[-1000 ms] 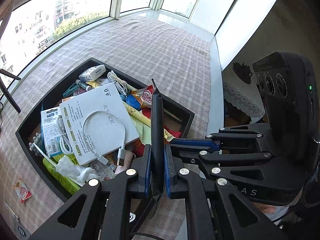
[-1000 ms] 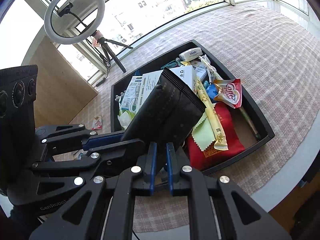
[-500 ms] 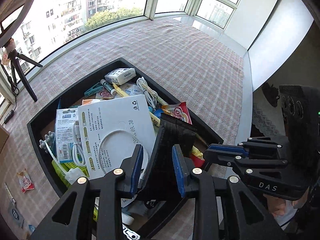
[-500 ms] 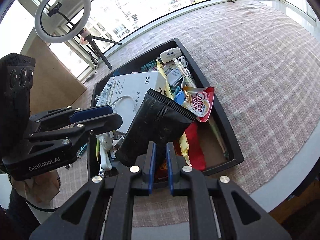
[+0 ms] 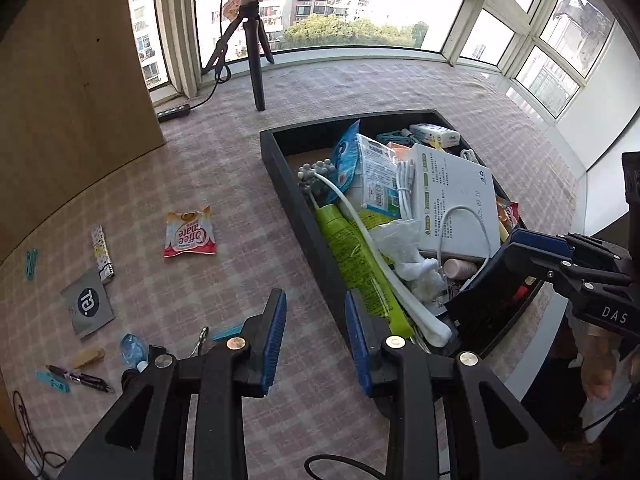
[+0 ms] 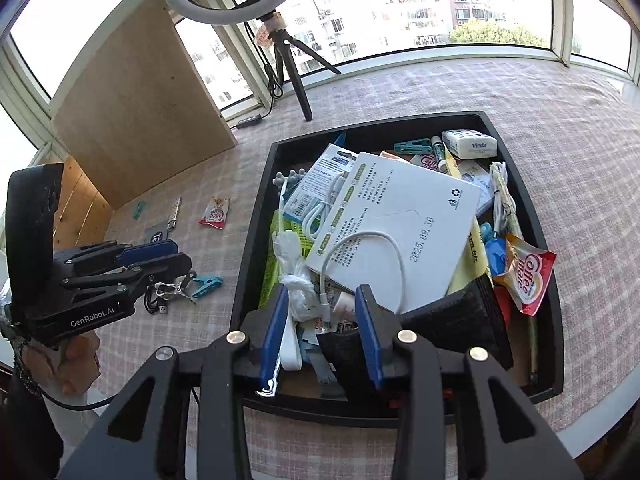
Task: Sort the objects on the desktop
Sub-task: 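Grasp the grey Ta packet with the left gripper while the right grasps the Coffee-mate sachet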
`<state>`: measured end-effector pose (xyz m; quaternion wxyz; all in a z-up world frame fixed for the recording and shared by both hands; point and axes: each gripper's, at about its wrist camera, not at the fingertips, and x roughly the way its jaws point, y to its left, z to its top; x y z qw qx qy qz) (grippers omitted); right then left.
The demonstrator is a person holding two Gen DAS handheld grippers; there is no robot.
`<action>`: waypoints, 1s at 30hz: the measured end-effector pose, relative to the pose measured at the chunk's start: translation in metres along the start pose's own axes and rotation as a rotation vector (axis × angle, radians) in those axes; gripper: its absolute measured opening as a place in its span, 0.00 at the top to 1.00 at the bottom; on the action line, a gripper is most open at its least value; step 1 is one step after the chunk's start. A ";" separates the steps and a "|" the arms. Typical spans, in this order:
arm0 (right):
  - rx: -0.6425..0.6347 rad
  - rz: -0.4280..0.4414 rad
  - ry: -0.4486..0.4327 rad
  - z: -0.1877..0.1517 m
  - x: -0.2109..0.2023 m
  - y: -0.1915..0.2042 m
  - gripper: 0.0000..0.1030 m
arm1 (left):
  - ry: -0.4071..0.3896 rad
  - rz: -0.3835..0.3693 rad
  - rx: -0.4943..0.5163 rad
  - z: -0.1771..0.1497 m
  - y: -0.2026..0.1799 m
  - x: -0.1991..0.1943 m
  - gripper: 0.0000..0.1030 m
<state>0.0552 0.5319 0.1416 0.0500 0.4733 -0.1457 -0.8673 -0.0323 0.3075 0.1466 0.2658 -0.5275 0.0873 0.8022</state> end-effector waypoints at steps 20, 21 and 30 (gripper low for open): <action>-0.069 -0.058 0.186 0.088 0.169 0.147 0.43 | 0.083 0.147 -0.455 -0.032 0.272 0.024 0.72; -0.071 -0.061 0.198 0.091 0.179 0.150 0.43 | 0.088 0.146 -0.470 -0.033 0.278 0.029 0.72; -0.036 -0.098 0.297 0.113 0.253 0.153 0.43 | 0.133 0.091 -0.525 -0.032 0.296 0.061 0.72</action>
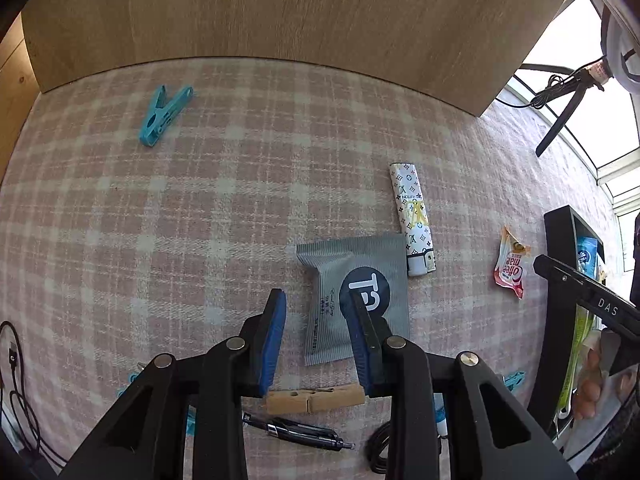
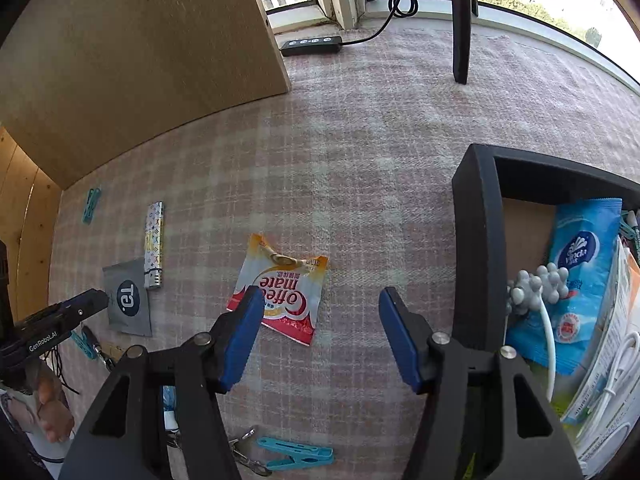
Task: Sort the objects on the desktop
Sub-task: 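Grasp the grey Ta packet with the left gripper while the right grasps the Coffee-mate sachet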
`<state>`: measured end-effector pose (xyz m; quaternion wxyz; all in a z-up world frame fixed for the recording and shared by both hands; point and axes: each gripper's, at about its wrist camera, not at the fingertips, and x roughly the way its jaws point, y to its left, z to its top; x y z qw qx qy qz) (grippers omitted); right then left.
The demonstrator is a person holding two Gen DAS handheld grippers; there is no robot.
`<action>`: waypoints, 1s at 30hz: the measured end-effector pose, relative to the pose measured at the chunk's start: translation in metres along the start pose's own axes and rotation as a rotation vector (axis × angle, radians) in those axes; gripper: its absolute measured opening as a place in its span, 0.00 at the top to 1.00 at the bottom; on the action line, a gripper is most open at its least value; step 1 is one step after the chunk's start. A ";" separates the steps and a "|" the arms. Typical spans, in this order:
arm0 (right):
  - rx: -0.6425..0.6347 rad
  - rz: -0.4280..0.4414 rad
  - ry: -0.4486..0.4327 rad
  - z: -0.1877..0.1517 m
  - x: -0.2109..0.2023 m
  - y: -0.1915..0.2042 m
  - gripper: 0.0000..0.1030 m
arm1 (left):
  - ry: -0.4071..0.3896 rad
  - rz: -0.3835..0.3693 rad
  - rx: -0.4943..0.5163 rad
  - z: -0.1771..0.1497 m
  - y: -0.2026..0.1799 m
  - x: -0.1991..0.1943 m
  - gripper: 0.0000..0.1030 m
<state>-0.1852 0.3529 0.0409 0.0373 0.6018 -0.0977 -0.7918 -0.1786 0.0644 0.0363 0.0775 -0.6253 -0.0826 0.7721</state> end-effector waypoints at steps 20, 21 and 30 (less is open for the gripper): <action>-0.106 -0.026 -0.015 0.003 0.029 0.035 0.77 | -0.012 0.032 0.041 0.006 -0.028 0.018 0.86; -0.106 -0.016 -0.013 0.003 0.029 0.036 0.81 | -0.016 0.034 0.043 0.006 -0.030 0.018 0.88; -0.065 0.076 -0.052 -0.009 0.007 0.033 0.96 | -0.080 0.006 0.043 -0.001 -0.027 -0.022 0.95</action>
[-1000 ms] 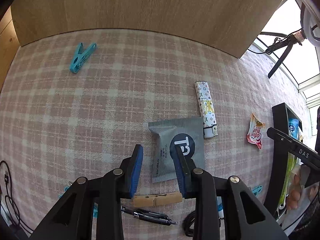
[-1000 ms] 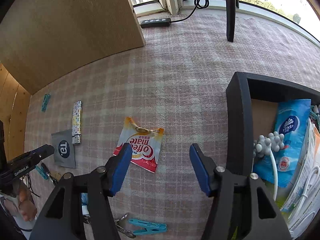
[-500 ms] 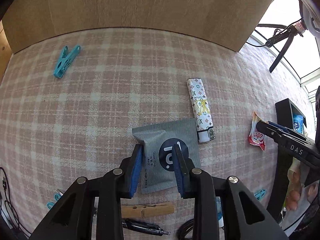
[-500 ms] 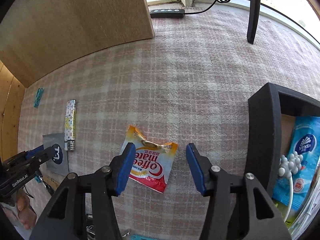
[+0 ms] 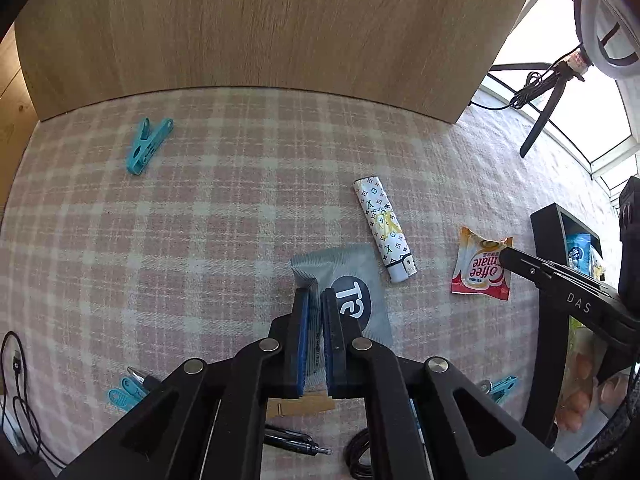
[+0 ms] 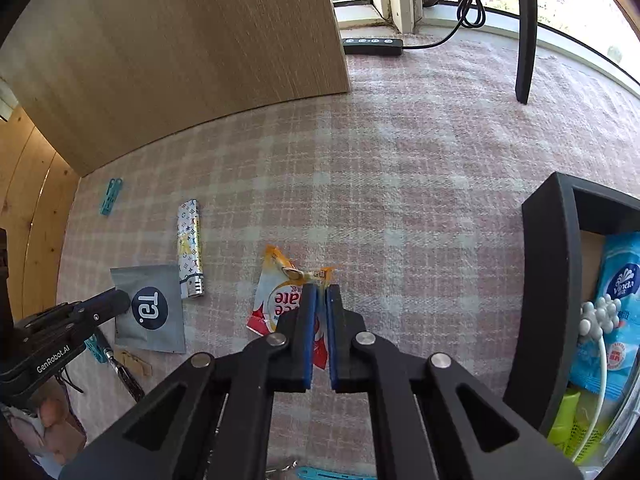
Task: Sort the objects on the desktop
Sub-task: 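Grasp the grey Ta packet with the left gripper while the right grasps the Coffee-mate sachet, then carry the Ta packet and sachet over the black tray and open both grippers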
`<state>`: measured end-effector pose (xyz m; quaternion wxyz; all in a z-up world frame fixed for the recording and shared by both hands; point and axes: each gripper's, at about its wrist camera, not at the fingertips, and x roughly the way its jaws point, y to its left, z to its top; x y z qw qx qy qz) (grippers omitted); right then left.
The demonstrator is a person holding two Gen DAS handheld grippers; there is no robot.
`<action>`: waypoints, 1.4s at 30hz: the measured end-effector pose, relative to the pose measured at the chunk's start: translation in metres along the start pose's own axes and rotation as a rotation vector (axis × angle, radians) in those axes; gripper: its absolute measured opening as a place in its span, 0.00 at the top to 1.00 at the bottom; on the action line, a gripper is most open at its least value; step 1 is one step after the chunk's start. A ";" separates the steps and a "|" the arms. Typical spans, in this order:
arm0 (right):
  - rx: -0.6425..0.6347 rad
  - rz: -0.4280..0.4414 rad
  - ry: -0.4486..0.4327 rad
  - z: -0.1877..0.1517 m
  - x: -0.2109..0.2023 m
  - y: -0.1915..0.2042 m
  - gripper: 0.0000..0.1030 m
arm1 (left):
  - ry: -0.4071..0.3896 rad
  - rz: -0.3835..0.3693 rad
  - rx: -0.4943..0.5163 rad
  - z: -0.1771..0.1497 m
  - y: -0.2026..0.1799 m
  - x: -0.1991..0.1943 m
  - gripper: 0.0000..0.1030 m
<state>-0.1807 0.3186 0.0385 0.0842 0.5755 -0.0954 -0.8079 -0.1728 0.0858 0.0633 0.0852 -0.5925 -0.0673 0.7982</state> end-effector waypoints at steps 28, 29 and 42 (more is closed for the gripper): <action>0.336 -0.189 -0.246 -0.026 -0.180 -0.226 0.96 | -0.039 -0.355 0.278 0.030 -0.263 -0.036 0.95; 0.347 -0.196 -0.245 -0.029 -0.182 -0.232 0.96 | -0.032 -0.365 0.291 0.028 -0.275 -0.033 0.95; 0.439 -0.219 -0.266 -0.051 -0.198 -0.271 0.64 | -0.007 -0.352 0.344 0.016 -0.314 -0.019 0.56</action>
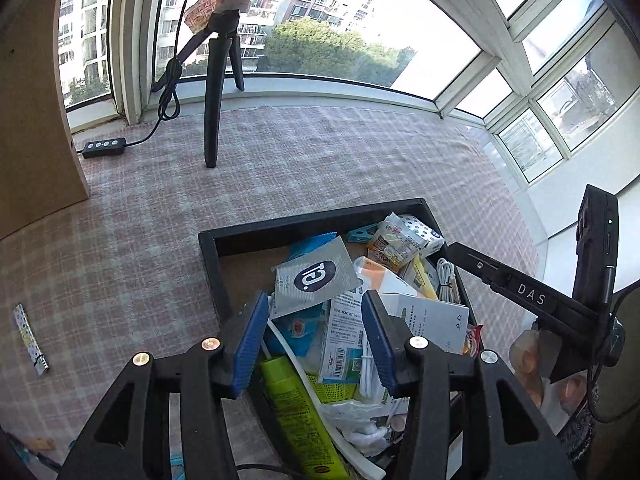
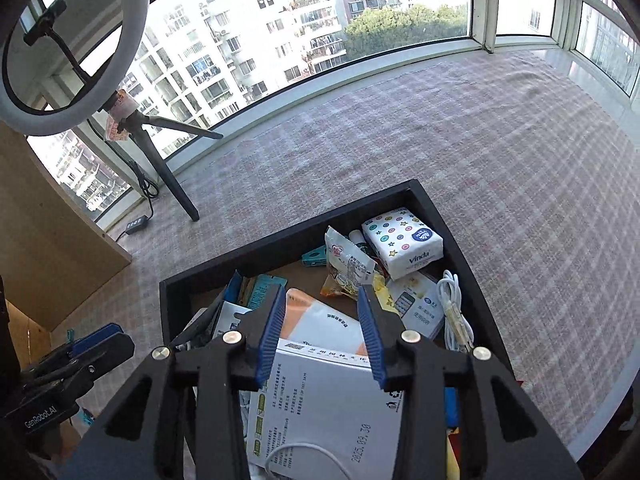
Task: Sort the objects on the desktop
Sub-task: 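Carry the Ta packet and sachet over the black tray and open both grippers, then grasp a blue clothespin with the left gripper while the right grasps the patterned lighter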
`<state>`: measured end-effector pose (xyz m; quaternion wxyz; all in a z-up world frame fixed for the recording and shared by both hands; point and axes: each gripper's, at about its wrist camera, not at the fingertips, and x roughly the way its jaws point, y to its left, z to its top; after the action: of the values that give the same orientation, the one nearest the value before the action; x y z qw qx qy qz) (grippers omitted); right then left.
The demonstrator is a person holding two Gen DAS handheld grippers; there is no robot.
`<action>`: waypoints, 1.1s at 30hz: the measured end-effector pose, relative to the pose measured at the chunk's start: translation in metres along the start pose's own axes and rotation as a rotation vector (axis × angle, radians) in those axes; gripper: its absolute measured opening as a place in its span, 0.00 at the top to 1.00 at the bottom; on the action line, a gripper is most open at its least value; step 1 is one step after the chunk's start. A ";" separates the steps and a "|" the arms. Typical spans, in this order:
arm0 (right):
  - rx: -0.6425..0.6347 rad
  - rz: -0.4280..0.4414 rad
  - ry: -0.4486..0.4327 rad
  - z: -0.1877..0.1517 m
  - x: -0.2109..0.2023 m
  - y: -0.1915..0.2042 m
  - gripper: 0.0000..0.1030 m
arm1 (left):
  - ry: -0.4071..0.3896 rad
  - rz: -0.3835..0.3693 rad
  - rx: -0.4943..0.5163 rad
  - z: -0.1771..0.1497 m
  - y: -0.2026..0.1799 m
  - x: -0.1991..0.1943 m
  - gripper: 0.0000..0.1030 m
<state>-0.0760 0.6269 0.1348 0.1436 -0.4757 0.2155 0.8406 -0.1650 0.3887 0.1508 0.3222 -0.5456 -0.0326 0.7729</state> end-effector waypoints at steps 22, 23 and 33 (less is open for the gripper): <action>-0.311 0.150 0.084 -0.043 0.028 0.188 0.64 | -0.072 0.341 -0.230 -0.049 0.213 -0.105 0.56; -0.337 0.151 0.087 -0.046 0.031 0.201 0.64 | -0.071 0.358 -0.246 -0.052 0.226 -0.110 0.56; -0.509 0.203 0.192 -0.096 0.078 0.315 0.62 | -0.074 0.520 -0.377 -0.070 0.344 -0.130 0.55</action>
<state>-0.1855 0.3088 0.0950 -0.0865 -0.5498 0.0566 0.8289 -0.2381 0.0263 0.0917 0.0060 -0.5574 -0.0464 0.8289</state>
